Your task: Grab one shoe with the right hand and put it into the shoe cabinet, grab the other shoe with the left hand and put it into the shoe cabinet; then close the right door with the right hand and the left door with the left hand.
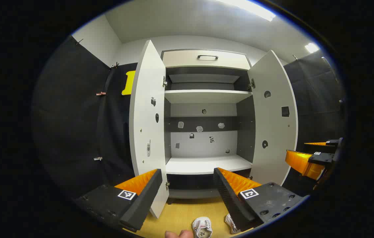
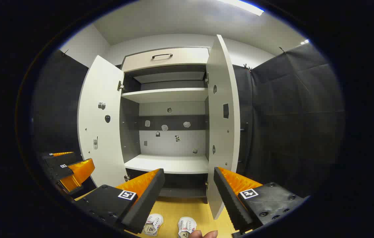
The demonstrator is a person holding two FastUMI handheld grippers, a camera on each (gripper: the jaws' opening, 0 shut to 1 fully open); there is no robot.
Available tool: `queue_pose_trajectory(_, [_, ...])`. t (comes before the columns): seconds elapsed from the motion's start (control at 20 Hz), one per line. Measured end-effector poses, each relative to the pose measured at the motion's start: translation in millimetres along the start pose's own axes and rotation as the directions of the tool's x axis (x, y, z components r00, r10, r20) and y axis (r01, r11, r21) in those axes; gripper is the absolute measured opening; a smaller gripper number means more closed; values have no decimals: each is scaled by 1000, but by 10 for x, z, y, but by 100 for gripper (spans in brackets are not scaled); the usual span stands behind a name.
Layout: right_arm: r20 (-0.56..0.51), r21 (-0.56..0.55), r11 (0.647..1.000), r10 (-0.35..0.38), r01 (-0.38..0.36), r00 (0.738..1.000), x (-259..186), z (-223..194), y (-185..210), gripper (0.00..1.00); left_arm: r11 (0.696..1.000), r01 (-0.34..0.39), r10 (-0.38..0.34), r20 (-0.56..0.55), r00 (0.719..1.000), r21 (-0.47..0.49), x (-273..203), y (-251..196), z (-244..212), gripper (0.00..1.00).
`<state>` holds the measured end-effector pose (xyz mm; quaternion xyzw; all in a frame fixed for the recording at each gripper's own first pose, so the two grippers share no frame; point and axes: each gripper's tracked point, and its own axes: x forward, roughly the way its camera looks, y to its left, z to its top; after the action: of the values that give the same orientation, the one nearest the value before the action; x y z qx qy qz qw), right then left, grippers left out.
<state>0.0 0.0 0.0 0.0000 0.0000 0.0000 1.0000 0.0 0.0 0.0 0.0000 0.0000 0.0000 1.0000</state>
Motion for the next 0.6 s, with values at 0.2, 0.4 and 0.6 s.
queue_pose_trajectory(0.2, [-1,-3,1000,2,-2,1000,21,5,35,97,1000,5,-5,0,1000,5,10,-22,-13,98])
queue_pose_trajectory(0.4, [-1,0,1000,1,-1,1000,20,15,33,97,1000,3,-3,3,1000,18,7,-16,-18,98])
queue_pose_trajectory(0.6, [1,-8,1000,-3,3,1000,31,24,27,97,1000,-2,2,3,1000,15,5,7,-24,98])
